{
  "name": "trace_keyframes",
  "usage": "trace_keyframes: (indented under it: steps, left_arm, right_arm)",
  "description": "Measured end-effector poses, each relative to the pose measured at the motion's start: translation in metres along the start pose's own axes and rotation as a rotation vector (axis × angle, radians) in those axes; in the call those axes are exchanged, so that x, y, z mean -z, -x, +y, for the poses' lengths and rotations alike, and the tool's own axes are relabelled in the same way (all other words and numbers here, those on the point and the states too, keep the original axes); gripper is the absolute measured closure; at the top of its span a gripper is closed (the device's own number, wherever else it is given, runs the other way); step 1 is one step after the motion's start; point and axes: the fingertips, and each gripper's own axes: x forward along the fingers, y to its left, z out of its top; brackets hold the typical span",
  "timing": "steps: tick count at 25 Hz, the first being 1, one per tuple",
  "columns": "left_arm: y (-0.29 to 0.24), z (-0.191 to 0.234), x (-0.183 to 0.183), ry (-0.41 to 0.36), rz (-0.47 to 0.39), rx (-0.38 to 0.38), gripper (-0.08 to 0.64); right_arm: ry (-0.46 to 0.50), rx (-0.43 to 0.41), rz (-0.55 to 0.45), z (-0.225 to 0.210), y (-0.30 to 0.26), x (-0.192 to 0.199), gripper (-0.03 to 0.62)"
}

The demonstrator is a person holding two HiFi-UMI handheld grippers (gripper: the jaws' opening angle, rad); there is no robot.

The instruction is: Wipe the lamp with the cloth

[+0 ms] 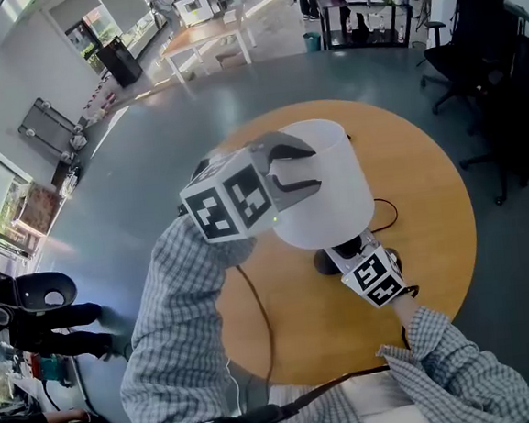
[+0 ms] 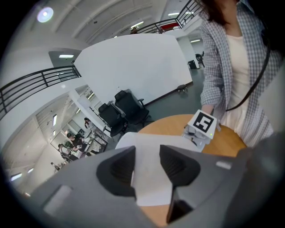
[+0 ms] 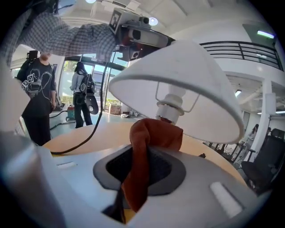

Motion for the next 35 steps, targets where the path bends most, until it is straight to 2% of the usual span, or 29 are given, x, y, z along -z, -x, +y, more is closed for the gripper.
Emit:
trace_keyframes:
  steps: [4,9,12,19,24,29,35]
  left_arm:
    - [0.001,0.003,-0.004,0.005,-0.021,-0.016,0.388]
    - [-0.002,0.002,-0.007,0.003,-0.025,-0.018,0.388]
    - [-0.002,-0.001,-0.01,0.001,-0.03,-0.016,0.388]
    - [-0.001,-0.002,-0.013,-0.004,-0.03,-0.011,0.388]
    - [0.002,-0.003,-0.007,0.011,-0.034,-0.013,0.388]
    - [-0.006,-0.003,-0.012,0.011,-0.034,-0.015,0.388]
    - [-0.002,-0.006,-0.013,0.008,-0.042,-0.025,0.388]
  right_arm:
    - [0.081,-0.09,0.134,0.039,-0.004,0.041,0.511]
    - [0.09,-0.17,0.243,0.077,0.005,0.089,0.511]
    - [0.083,-0.154,0.236,0.075,0.007,0.088,0.511]
    - [0.031,0.01,0.086,0.007,0.011,0.021,0.512]
    - [0.01,0.083,0.013,-0.012,0.014,-0.005,0.512]
    - [0.007,0.04,0.027,0.0,0.007,0.011,0.512]
    - [0.047,-0.091,0.169,0.052,-0.004,0.053,0.514]
